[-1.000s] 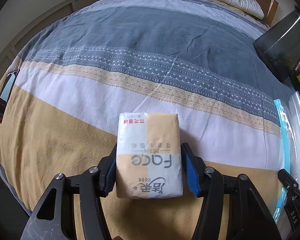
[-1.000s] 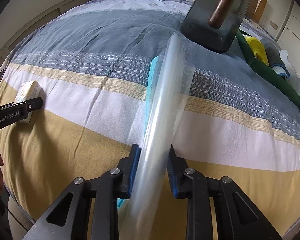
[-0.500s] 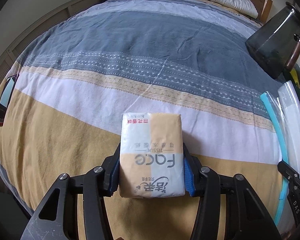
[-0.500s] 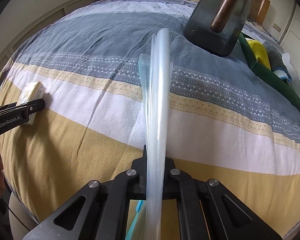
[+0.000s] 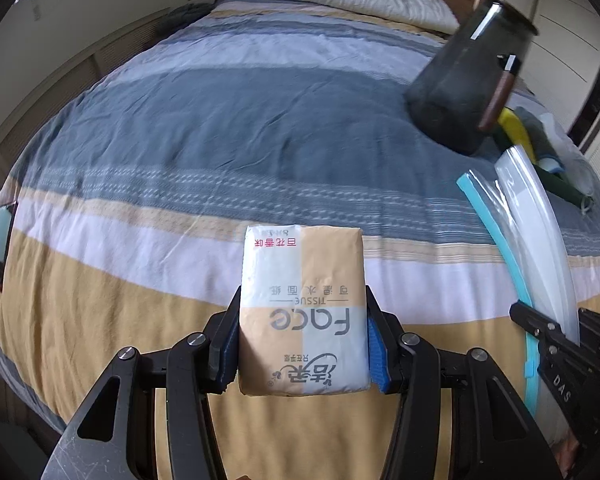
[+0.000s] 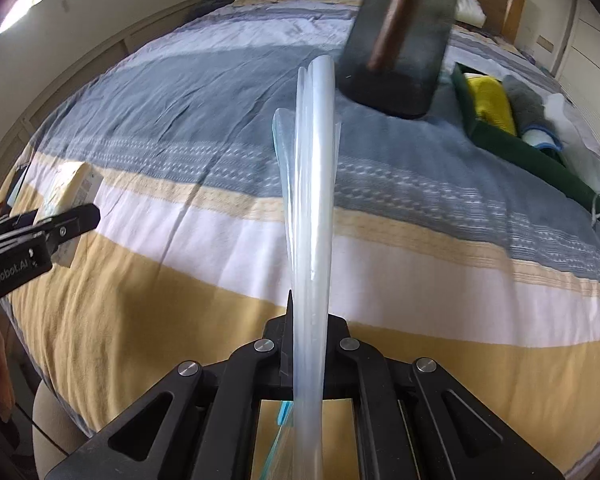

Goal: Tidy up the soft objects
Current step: 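Lift the tissue pack and clear bag with both grippers toward the green tray, then lower the tissue pack and clear bag into the tray with both grippers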

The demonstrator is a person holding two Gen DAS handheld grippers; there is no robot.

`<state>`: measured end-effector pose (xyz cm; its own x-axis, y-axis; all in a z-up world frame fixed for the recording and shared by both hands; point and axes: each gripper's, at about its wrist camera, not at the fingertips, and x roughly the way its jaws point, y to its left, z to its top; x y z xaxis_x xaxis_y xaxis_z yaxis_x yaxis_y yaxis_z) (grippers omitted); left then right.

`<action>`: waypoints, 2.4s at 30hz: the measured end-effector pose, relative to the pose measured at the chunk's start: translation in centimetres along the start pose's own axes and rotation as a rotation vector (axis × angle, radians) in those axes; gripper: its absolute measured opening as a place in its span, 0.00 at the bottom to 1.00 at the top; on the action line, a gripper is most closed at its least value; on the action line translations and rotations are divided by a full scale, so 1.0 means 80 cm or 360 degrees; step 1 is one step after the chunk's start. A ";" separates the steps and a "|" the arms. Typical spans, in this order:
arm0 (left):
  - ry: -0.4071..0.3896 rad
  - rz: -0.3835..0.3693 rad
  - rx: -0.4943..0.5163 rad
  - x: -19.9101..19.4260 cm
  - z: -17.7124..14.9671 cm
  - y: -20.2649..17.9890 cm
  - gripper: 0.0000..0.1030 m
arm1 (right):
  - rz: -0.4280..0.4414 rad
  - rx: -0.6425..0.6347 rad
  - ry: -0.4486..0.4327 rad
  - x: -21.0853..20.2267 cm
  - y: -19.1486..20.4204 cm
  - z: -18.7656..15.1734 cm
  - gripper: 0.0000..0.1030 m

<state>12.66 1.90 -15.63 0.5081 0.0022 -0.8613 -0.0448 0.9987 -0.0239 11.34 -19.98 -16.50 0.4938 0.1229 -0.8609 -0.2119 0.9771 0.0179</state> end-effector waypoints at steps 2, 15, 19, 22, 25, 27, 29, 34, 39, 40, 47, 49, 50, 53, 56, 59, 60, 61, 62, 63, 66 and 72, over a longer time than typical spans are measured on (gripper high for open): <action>-0.0009 -0.0032 0.0036 -0.007 0.006 -0.017 0.44 | -0.0016 0.0043 -0.0026 -0.018 -0.023 0.002 0.03; -0.0065 -0.0245 0.0309 -0.048 0.031 -0.155 0.44 | -0.0177 0.0249 -0.0099 -0.112 -0.145 -0.009 0.03; -0.0069 -0.0299 0.0374 -0.055 0.038 -0.197 0.44 | -0.0210 0.0297 -0.0105 -0.130 -0.176 -0.018 0.03; -0.0074 -0.0328 0.0422 -0.057 0.040 -0.225 0.44 | -0.0234 0.0333 -0.0112 -0.139 -0.199 -0.020 0.03; -0.0079 -0.0345 0.0462 -0.058 0.045 -0.249 0.44 | -0.0255 0.0374 -0.0126 -0.149 -0.220 -0.023 0.03; -0.0077 -0.0361 0.0480 -0.058 0.048 -0.265 0.44 | -0.0257 0.0408 -0.0133 -0.154 -0.235 -0.023 0.03; -0.0073 -0.0371 0.0501 -0.056 0.051 -0.281 0.44 | -0.0268 0.0424 -0.0140 -0.156 -0.250 -0.026 0.03; -0.0042 -0.0385 0.0524 -0.041 0.058 -0.310 0.44 | -0.0283 0.0464 -0.0137 -0.154 -0.285 -0.018 0.03; 0.0001 -0.0379 0.0540 -0.023 0.066 -0.332 0.44 | -0.0304 0.0497 -0.0142 -0.147 -0.325 -0.001 0.03; 0.0010 -0.0383 0.0545 -0.019 0.069 -0.338 0.44 | -0.0308 0.0499 -0.0145 -0.145 -0.329 0.002 0.03; 0.0015 -0.0406 0.0565 0.000 0.092 -0.374 0.44 | -0.0313 0.0516 -0.0184 -0.130 -0.364 0.035 0.03; 0.0008 -0.0416 0.0571 0.001 0.100 -0.383 0.44 | -0.0308 0.0508 -0.0198 -0.126 -0.371 0.044 0.03; 0.0008 -0.0423 0.0571 0.001 0.103 -0.387 0.44 | -0.0305 0.0506 -0.0204 -0.123 -0.376 0.046 0.03; 0.0009 -0.0453 0.0564 0.003 0.116 -0.398 0.44 | -0.0293 0.0501 -0.0232 -0.115 -0.386 0.061 0.03; -0.0017 -0.0452 0.0558 0.003 0.129 -0.405 0.44 | -0.0284 0.0491 -0.0256 -0.110 -0.391 0.072 0.03; -0.0046 -0.0451 0.0558 0.004 0.143 -0.411 0.44 | -0.0269 0.0471 -0.0287 -0.106 -0.393 0.090 0.03; -0.0055 -0.0447 0.0560 0.004 0.148 -0.414 0.44 | -0.0266 0.0464 -0.0295 -0.105 -0.393 0.093 0.03; -0.0068 -0.0443 0.0556 0.005 0.155 -0.417 0.44 | -0.0261 0.0458 -0.0301 -0.104 -0.394 0.097 0.03; -0.0081 -0.0440 0.0552 0.005 0.161 -0.419 0.44 | -0.0256 0.0453 -0.0309 -0.102 -0.394 0.101 0.03; -0.0103 -0.0433 0.0548 0.005 0.168 -0.422 0.44 | -0.0252 0.0443 -0.0318 -0.099 -0.394 0.108 0.03; -0.0148 -0.0421 0.0540 0.005 0.184 -0.428 0.44 | -0.0246 0.0419 -0.0338 -0.094 -0.394 0.119 0.03; -0.0257 -0.0400 0.0507 0.007 0.214 -0.443 0.44 | -0.0243 0.0406 -0.0376 -0.079 -0.396 0.143 0.03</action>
<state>29.27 -32.60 -6.61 0.5987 -0.2604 -0.7575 0.3523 0.9349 -0.0429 24.60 -49.76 -5.83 0.6907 -0.0200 -0.7228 0.0813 0.9954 0.0502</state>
